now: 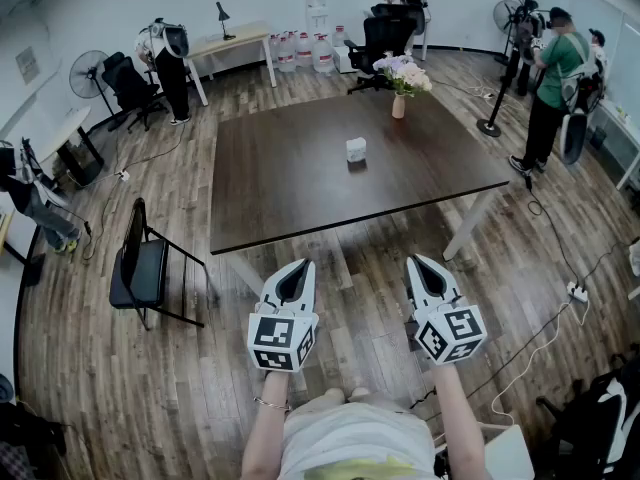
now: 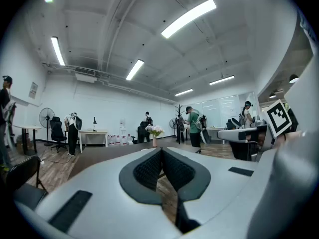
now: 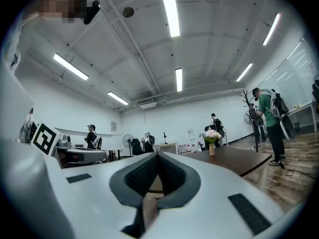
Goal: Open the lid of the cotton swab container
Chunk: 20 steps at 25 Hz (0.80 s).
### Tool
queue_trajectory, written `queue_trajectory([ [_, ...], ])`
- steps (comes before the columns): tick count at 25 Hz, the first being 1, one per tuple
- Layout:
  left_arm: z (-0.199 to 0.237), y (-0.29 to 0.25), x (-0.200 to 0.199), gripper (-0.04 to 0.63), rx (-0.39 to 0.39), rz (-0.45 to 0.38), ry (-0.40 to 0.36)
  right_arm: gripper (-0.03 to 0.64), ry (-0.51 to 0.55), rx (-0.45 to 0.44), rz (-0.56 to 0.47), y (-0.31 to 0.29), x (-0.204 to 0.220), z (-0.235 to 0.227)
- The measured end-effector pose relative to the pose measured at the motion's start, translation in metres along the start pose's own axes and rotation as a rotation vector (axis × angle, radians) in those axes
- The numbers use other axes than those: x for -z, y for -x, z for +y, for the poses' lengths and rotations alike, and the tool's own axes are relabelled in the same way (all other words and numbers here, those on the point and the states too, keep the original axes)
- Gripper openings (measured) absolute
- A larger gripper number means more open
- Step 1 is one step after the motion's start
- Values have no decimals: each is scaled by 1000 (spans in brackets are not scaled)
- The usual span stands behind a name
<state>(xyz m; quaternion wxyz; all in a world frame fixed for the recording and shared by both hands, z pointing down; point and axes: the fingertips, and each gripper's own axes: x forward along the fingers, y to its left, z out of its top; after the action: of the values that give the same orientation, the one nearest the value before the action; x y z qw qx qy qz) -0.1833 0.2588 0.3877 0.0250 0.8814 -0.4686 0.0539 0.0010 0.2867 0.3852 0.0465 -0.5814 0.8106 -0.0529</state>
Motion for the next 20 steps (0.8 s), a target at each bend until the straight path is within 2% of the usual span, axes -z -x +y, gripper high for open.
queue_trajectory([
  [12,-3,-19,1,23,-16,11,30,21,-29,-47,4,-13,-2,-14],
  [20,-6,-29,6,23,-43,23,35,21,-49,-48,6,-22,5,-35],
])
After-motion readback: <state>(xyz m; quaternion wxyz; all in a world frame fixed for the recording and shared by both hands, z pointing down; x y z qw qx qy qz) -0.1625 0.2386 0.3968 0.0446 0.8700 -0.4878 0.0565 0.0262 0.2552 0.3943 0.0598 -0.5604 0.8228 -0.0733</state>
